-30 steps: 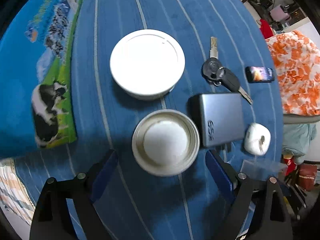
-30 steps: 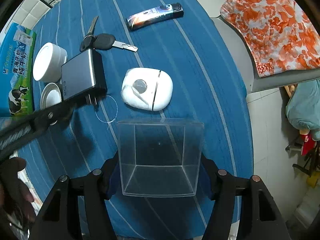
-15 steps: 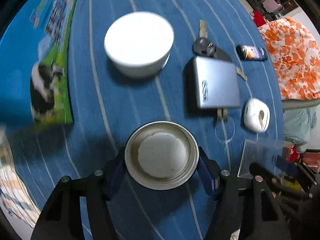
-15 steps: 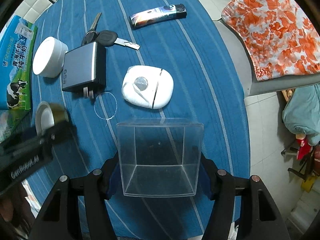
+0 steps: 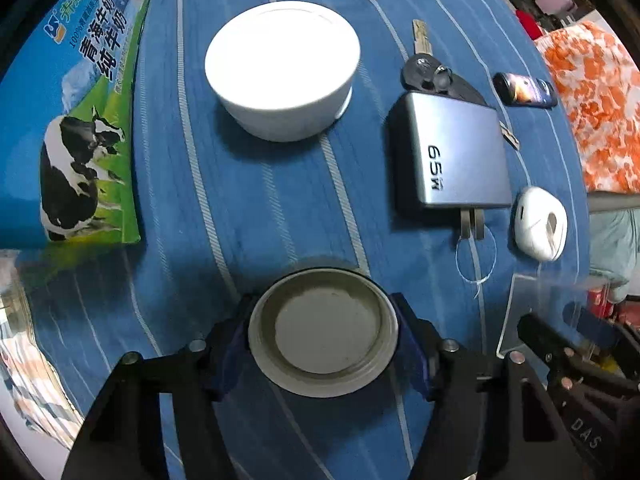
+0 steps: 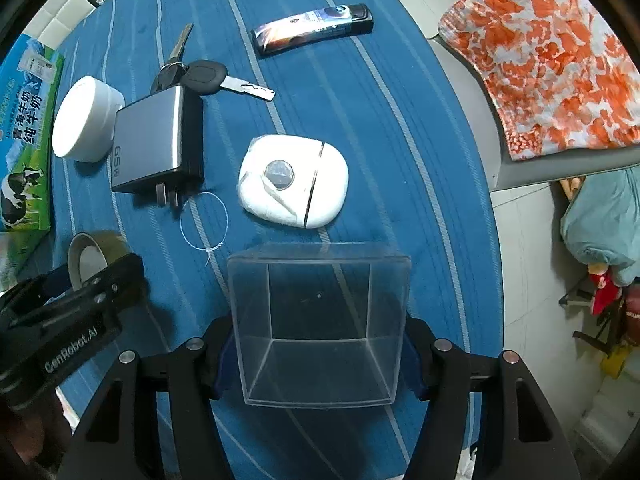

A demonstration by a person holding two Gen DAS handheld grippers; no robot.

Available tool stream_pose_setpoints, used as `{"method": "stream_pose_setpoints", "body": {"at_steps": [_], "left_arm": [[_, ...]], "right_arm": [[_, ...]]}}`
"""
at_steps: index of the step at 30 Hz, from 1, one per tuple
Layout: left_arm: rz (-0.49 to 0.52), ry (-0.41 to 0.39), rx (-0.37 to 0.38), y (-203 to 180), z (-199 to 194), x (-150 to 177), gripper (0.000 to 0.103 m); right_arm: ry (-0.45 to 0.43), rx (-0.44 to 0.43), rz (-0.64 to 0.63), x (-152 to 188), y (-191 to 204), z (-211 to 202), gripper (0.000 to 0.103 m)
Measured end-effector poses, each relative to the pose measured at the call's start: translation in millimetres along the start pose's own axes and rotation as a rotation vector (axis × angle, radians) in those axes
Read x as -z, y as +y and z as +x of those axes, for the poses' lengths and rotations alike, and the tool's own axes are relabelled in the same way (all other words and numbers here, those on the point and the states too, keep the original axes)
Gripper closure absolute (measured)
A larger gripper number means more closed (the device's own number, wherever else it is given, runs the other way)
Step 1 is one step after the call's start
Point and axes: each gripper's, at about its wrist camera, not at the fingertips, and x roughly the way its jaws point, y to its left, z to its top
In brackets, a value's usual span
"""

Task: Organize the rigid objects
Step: 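Grasp the white-lidded silver tin with the left tool while the right tool grasps the clear plastic box, then carry both items into the blue box and lower them beside the tins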

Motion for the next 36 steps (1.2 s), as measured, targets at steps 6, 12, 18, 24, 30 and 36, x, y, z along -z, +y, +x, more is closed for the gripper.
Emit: {"method": "stream_pose_setpoints", "body": {"at_steps": [6,12,18,24,30,36], "left_arm": [[0.013,-0.044,-0.006,5.2,-18.5,25.9,0.040],[0.018,-0.126,0.014,4.3,-62.9,34.1,0.040],[0.010,-0.257,0.006,29.0,-121.0,51.4,0.040],[-0.036,-0.351,0.031,80.2,-171.0,64.7,0.040],[-0.128,-0.433,0.041,141.9,-213.3,71.4,0.040],[-0.222,-0.461,0.011,222.5,-235.3,67.0,0.040]], "right_arm": [[-0.047,0.019,-0.047,9.5,6.2,-11.9,0.037],[-0.111,0.000,-0.094,23.7,18.4,-45.6,0.037],[-0.201,-0.042,-0.133,33.0,42.0,-99.3,0.037],[-0.279,-0.111,-0.191,42.8,87.3,-156.9,0.037],[-0.343,-0.205,-0.271,47.7,155.0,-202.2,0.037],[-0.352,-0.250,-0.350,38.6,233.9,-213.2,0.037]]}}
